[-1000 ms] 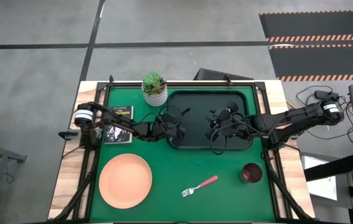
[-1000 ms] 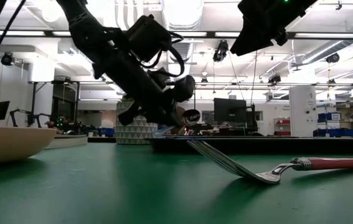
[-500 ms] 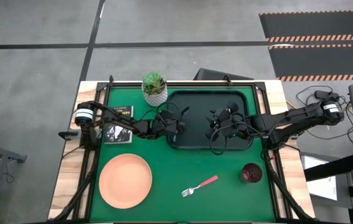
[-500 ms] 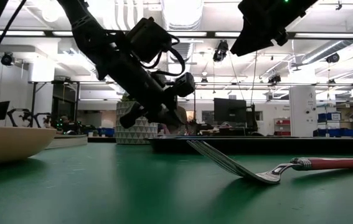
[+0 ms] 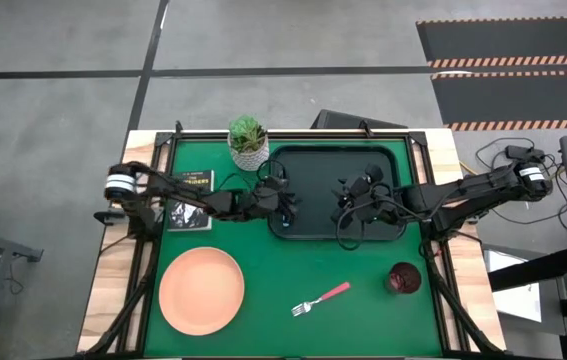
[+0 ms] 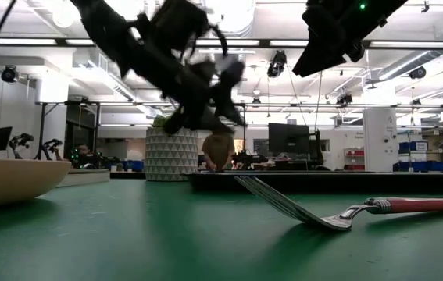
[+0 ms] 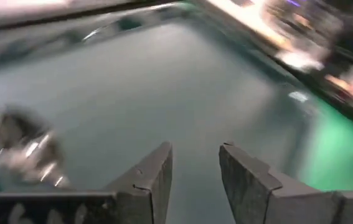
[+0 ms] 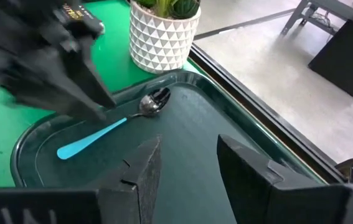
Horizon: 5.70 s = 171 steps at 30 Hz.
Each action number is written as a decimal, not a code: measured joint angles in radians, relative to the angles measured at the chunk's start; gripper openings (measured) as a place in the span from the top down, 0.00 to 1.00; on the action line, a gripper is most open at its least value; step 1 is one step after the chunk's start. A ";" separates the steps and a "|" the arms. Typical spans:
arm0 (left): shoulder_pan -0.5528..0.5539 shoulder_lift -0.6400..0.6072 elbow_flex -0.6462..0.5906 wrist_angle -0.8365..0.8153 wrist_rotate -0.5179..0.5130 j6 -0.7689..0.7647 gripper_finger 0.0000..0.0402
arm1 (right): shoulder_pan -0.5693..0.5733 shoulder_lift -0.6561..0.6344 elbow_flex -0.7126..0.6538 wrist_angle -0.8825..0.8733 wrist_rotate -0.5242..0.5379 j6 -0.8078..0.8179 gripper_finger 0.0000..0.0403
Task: Pick and place plate/cup/fork/spoon on tray
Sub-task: Put the pink fork on the black tray to the right of the blue spoon
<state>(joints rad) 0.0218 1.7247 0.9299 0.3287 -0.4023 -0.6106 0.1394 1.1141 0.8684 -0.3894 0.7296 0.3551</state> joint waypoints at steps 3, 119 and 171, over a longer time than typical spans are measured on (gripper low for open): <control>-0.036 -0.100 0.000 -0.005 0.086 0.171 0.72 | 0.000 0.000 0.000 0.000 -0.004 0.001 0.66; -0.337 -1.178 -0.372 -0.390 0.166 1.043 0.72 | -0.184 0.951 1.159 -0.751 -0.668 0.915 0.91; -0.336 -1.236 -0.374 -0.399 0.166 1.044 0.72 | -0.384 0.951 0.762 -0.492 -0.620 0.904 0.90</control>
<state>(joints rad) -0.3145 0.4885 0.5559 -0.0704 -0.2359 0.4336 -0.2447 2.0647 1.6302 -0.8814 0.1093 1.2587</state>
